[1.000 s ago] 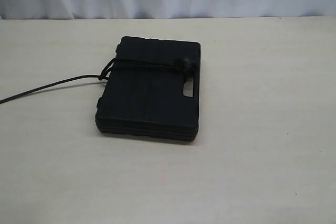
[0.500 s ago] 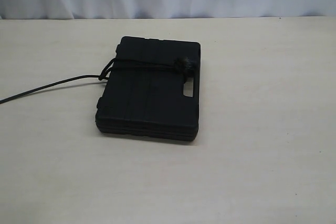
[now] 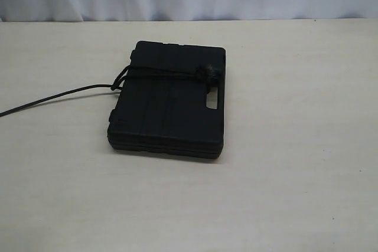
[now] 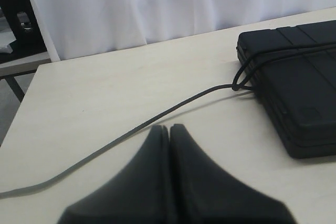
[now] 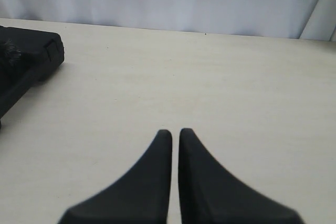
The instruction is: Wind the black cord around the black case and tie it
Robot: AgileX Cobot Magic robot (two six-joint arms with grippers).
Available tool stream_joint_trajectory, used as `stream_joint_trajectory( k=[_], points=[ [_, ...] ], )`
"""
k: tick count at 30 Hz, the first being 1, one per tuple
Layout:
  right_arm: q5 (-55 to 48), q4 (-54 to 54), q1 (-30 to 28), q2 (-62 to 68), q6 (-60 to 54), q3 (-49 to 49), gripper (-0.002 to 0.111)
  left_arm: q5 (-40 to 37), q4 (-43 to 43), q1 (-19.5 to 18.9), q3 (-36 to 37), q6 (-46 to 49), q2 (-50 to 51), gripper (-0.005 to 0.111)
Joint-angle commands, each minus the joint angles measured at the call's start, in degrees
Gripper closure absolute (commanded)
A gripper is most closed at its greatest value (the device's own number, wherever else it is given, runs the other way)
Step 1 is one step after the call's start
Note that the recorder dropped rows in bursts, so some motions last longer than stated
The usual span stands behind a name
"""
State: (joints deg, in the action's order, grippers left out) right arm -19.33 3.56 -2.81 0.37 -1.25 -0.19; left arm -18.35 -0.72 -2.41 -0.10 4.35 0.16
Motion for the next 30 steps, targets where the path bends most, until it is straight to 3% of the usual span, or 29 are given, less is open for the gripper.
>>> stream_joint_trajectory(
  k=[1,30],
  points=[
    [-0.1,-0.1,-0.4,-0.4,-0.4,0.2,0.104,0.4,-0.1,0.6,0.1,0.2,-0.2,0.107],
    [-0.1,-0.1,-0.4,-0.4,-0.4,0.2,0.104,0.2,-0.1,0.6,0.1,0.2,-0.2,0.107]
  ],
)
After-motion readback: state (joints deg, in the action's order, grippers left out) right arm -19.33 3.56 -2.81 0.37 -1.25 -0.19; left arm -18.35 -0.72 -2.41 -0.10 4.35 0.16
